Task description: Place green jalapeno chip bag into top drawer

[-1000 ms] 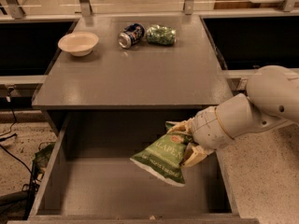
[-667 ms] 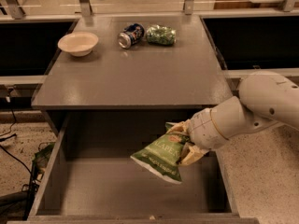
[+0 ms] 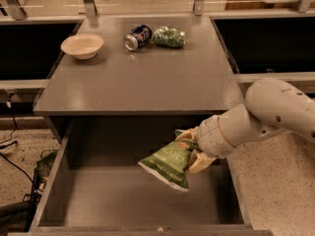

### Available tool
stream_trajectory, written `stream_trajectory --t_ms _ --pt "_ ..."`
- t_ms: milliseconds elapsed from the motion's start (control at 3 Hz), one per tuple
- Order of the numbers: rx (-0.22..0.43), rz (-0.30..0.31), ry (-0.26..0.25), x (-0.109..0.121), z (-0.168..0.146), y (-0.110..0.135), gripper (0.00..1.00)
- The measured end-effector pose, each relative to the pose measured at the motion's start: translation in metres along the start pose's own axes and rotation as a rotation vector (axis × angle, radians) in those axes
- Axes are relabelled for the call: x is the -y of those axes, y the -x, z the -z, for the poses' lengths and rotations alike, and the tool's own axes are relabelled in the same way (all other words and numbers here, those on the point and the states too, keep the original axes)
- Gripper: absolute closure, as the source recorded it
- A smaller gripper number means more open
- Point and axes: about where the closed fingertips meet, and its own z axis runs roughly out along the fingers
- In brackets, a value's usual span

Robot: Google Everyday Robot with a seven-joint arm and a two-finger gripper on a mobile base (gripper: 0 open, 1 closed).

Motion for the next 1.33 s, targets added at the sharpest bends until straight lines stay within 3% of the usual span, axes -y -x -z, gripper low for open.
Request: stream_trajectory --t_ms 333,667,1000,1333 --pt "-0.048 -0.031 -0.060 0.000 -0.008 -0.011 1.00" --pt "-0.086 -0.086 -0.080 -0.004 -0.028 -0.035 1.00" --pt "-0.086 -0.086 -0.080 -0.004 -0.028 -0.035 1.00" --pt "-0.071 -0.069 -0.078 -0.010 -0.050 -0.045 1.00"
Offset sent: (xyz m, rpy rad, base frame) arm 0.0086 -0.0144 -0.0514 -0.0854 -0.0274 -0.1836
